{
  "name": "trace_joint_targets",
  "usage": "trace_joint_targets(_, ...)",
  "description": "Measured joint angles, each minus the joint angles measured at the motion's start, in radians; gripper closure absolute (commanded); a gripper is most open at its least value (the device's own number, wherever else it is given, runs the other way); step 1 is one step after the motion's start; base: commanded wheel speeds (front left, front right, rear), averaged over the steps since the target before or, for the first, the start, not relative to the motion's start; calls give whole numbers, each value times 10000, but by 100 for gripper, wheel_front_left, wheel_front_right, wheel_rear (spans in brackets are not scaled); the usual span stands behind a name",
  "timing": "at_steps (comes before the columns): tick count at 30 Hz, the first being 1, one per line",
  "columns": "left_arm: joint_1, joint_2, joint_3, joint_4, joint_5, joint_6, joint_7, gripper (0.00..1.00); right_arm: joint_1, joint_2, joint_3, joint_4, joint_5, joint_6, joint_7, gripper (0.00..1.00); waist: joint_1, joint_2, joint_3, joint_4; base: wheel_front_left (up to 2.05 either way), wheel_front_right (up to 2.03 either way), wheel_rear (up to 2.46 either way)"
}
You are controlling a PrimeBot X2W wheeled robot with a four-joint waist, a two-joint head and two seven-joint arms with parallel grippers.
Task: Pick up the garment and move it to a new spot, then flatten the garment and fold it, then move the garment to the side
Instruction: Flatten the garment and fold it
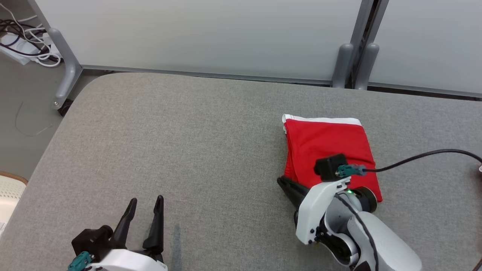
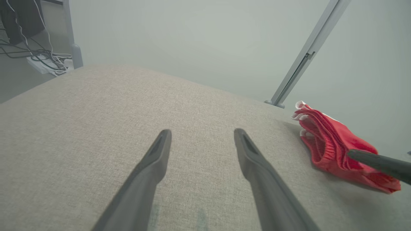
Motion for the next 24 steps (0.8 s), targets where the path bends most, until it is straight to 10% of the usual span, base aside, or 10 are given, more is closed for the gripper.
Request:
trace_joint_targets(1, -1, 8, 27, -15, 12, 2, -4, 0, -23, 8, 50, -36, 178, 0, -140, 2, 0, 0, -36, -2, 0, 0, 0)
trace_joint_targets(24, 1894, -353, 2157, -1766, 2079, -489, -58, 0, 4012, -17, -5983, -3856, -2286, -2, -2497, 0, 0, 0, -1463, -1611, 0, 0, 0)
